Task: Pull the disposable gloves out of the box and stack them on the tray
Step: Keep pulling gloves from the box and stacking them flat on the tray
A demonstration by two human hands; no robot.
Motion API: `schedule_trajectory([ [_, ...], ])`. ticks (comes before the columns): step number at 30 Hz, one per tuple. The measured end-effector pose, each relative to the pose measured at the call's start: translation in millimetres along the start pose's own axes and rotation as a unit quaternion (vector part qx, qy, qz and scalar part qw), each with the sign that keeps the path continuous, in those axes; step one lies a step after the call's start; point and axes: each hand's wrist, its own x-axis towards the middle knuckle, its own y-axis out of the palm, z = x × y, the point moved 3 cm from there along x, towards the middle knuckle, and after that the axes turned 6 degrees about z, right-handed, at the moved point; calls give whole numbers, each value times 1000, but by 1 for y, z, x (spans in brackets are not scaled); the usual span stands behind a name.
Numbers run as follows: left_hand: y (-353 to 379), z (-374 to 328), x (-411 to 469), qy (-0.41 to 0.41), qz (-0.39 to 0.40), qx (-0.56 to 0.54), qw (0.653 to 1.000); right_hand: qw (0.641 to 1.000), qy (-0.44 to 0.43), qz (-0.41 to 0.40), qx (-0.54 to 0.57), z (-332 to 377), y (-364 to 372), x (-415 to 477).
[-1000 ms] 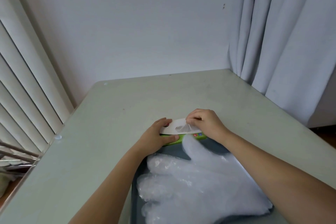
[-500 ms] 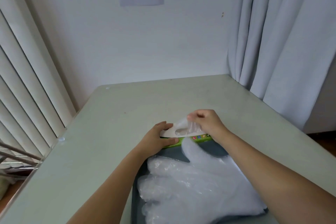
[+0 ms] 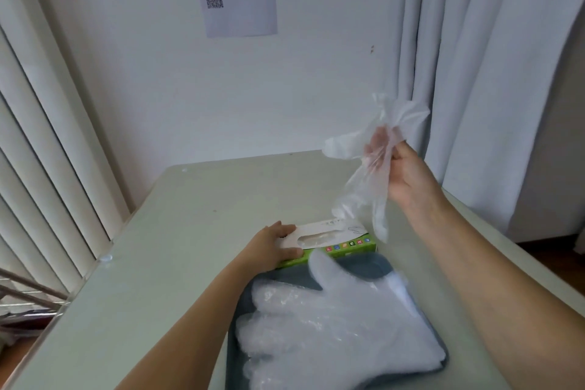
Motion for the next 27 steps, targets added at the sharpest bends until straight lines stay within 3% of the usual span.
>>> schedule_trajectory([
  [4, -10, -36, -16, 50, -78, -202, 975, 997, 22, 40, -56, 4, 16, -17],
  [7, -8, -70, -30, 122, -22, -312, 942, 996, 30, 65, -48, 6, 18, -32],
  [13, 13, -121, -56, 130, 58, -267, 953, 995, 29, 45, -86, -1, 7, -66],
  [18, 18, -135, -75, 91, -78, -332, 936, 975, 92, 27, -201, -8, 10, -94],
  [21, 17, -141, -93, 99, -111, -358, 922, 972, 100, 1, -214, -7, 11, -117],
  [24, 15, -146, -112, 121, -78, -338, 930, 990, 90, 18, -107, 6, -2, -145],
  [27, 5, -142, -130, 127, -35, -304, 943, 990, 140, 10, -27, 21, -10, -155],
])
